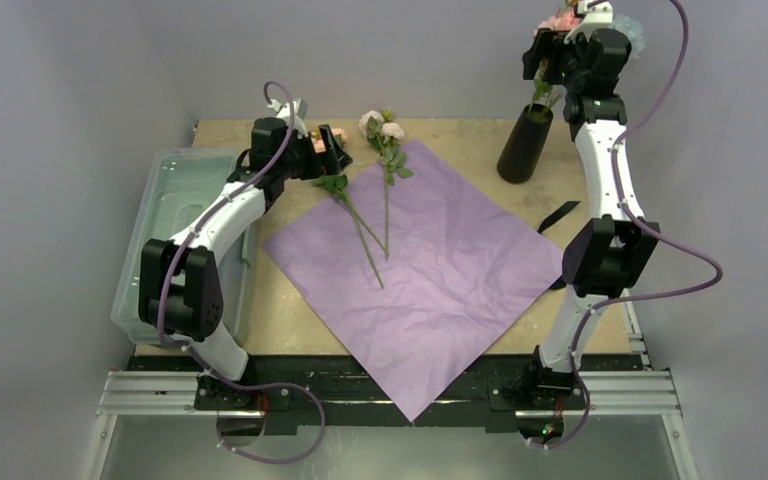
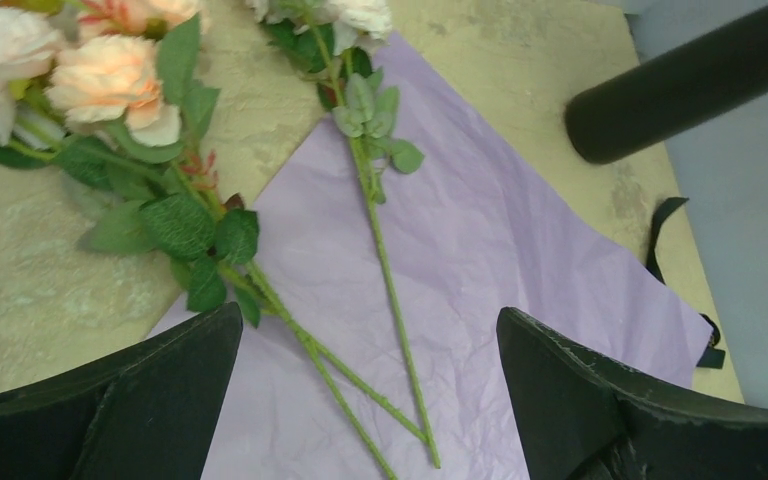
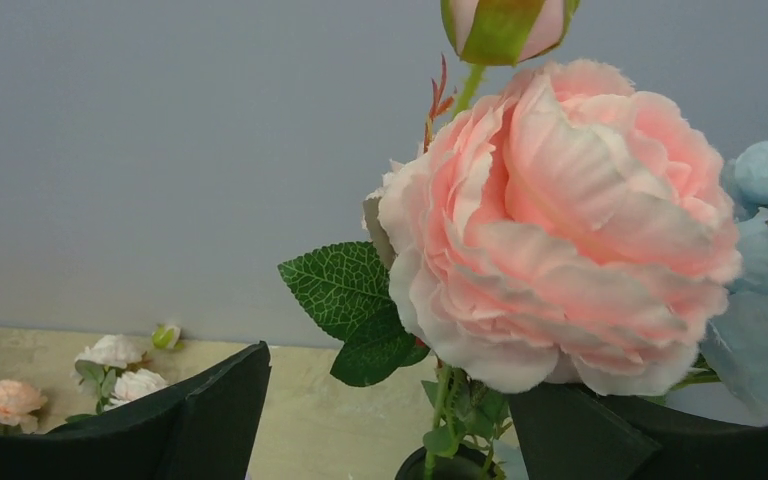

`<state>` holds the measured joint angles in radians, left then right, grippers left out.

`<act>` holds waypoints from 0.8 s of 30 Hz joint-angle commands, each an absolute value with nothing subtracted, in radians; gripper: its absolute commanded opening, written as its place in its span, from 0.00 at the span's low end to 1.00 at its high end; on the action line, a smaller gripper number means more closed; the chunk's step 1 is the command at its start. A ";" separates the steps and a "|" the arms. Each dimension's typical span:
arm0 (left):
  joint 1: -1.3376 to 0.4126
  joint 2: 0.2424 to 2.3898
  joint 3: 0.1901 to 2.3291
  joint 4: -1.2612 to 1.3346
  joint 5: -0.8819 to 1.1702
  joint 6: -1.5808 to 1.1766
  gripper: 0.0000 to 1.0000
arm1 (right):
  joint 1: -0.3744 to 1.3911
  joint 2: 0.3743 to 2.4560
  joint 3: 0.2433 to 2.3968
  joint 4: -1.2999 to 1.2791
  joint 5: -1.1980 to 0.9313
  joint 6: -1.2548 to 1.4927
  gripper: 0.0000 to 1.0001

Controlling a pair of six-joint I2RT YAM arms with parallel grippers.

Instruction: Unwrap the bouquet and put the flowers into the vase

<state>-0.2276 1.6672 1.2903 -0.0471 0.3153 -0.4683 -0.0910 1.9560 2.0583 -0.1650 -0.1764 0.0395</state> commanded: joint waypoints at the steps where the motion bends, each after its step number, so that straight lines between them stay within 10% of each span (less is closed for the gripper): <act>1: -0.191 1.611 1.233 -0.052 0.224 -0.534 1.00 | -0.092 1.832 2.038 -0.134 -0.207 0.055 0.91; 7: -0.190 1.573 1.121 0.016 0.194 -0.563 0.95 | -0.090 1.727 1.942 -0.104 -0.266 0.070 0.98; 18: -0.190 1.742 1.079 0.203 0.309 -0.709 0.43 | -0.032 1.587 1.812 -0.107 -0.309 0.014 0.98; 24: -0.208 1.839 1.094 0.247 0.345 -0.755 0.35 | -0.023 1.557 1.778 -0.116 -0.315 0.016 0.98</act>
